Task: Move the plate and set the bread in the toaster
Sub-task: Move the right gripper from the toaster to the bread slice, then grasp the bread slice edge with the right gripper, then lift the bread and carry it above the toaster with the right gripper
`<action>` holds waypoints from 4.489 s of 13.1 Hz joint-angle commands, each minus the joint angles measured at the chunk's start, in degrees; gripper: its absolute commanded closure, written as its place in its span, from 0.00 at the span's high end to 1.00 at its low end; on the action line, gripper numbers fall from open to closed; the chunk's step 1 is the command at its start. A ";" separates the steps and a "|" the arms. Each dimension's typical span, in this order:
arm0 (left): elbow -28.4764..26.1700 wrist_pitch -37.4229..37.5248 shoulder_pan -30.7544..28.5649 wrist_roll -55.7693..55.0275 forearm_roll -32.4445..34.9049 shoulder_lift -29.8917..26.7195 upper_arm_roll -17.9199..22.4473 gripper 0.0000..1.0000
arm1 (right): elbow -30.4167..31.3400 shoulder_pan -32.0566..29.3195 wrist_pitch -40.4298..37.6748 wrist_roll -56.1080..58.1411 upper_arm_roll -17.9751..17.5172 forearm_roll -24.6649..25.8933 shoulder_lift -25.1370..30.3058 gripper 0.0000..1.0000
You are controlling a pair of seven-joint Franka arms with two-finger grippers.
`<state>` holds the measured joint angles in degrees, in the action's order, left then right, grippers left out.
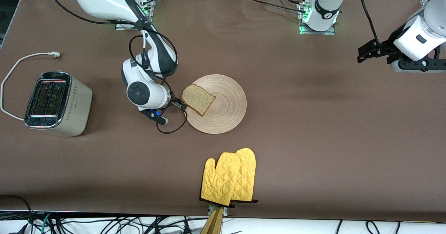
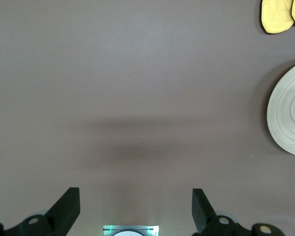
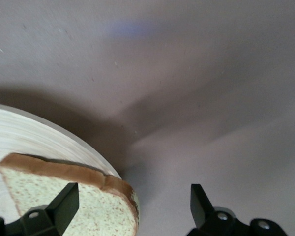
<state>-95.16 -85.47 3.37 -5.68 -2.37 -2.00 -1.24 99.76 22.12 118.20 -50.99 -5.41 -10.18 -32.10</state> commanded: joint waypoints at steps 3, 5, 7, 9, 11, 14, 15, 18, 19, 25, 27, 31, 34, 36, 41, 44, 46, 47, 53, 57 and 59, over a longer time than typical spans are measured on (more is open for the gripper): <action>2.09 1.45 -0.38 -0.65 -0.97 0.68 0.01 1.00 | 0.87 1.16 1.07 -0.87 -0.13 -1.95 -0.42 1.00; 2.00 1.45 -0.46 -0.56 -0.97 0.77 0.10 1.00 | 0.87 2.65 1.07 -1.57 -0.13 -2.03 -0.50 1.00; 2.00 1.54 -0.38 -0.74 -0.97 0.77 0.01 1.00 | 0.79 4.06 0.99 -3.59 -0.13 -2.03 -0.50 1.00; 2.00 1.54 -0.47 -0.65 -0.97 0.86 0.01 1.00 | 0.87 4.33 0.90 -3.68 -0.13 -1.95 -0.50 1.00; 2.00 1.63 -0.38 -0.82 -0.97 0.77 -0.07 1.00 | 0.79 4.42 0.98 -3.68 -0.13 -1.95 -1.20 1.00; 2.00 1.63 -0.47 -0.74 -0.97 0.77 0.01 1.00 | 0.79 4.86 0.98 -3.68 -0.13 -1.95 -1.64 1.00; 2.00 1.63 -0.38 -0.74 -0.88 0.68 -0.07 1.00 | 0.79 4.86 0.98 -3.68 -0.13 -1.95 -1.65 1.00; 2.00 1.63 -0.47 -0.65 -0.88 0.86 0.01 1.00 | 0.79 5.21 1.07 -3.77 -0.13 -1.95 -2.00 0.86; 2.00 1.63 -0.38 -0.82 -0.88 0.77 -0.07 1.00 | 0.79 5.30 1.07 -3.68 -0.13 -1.95 -2.08 0.72; 1.91 2.06 -0.55 -0.65 -0.79 0.59 0.28 1.00 | 0.44 5.65 1.51 -3.68 -0.13 -1.86 -2.17 0.00; 1.91 2.33 -0.55 -0.74 -0.79 0.68 0.37 1.00 | 0.17 5.74 1.69 -3.77 -0.13 -1.86 -2.09 0.00; 1.91 2.42 -0.55 -0.74 -0.71 0.59 0.45 1.00 | -1.40 5.56 0.90 -4.21 0.13 -1.86 -1.30 0.00; 1.91 2.42 -0.55 -0.74 -0.44 0.59 0.37 1.00 | -2.03 5.30 0.72 -3.60 1.71 -1.51 1.77 0.00; 2.00 2.42 -0.55 -0.74 -0.44 0.42 0.45 1.00 | -2.55 5.30 -0.59 -2.28 4.26 -0.81 4.23 0.00; 2.09 2.15 -0.55 -0.82 -0.53 0.42 0.19 1.00 | -10.18 5.30 -16.20 13.34 14.26 -1.15 6.70 0.00; 2.00 2.15 -0.55 -0.74 -0.44 0.50 0.28 1.00 | -18.70 5.21 -30.17 27.29 22.51 -1.15 7.23 0.00; 2.00 2.15 -0.55 -0.74 -0.44 0.50 0.19 1.00 | -22.14 5.12 -38.27 37.31 29.89 -1.24 7.32 0.00; 1.91 2.15 -0.55 -0.74 -0.36 0.50 0.19 1.00 | -23.28 5.12 -41.09 43.02 33.50 -1.16 7.67 0.00; 1.91 2.24 -0.55 -0.65 -0.18 0.50 0.28 1.00 | -23.82 4.51 -42.18 69.94 48.20 9.72 7.15 0.00; 1.91 2.24 -0.55 -0.65 -0.18 0.50 0.28 1.00 | -23.74 1.18 -36.48 74.36 48.56 17.10 4.87 0.00; 1.91 2.24 -0.55 -0.65 -0.09 0.50 0.36 1.00 | -23.65 -2.07 -32.61 77.95 48.56 18.97 1.27 0.00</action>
<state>-94.51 -84.41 3.07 -6.15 -2.37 -1.83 -0.83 76.83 22.62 83.02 23.22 43.01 6.92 -27.42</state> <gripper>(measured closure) 0.000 0.943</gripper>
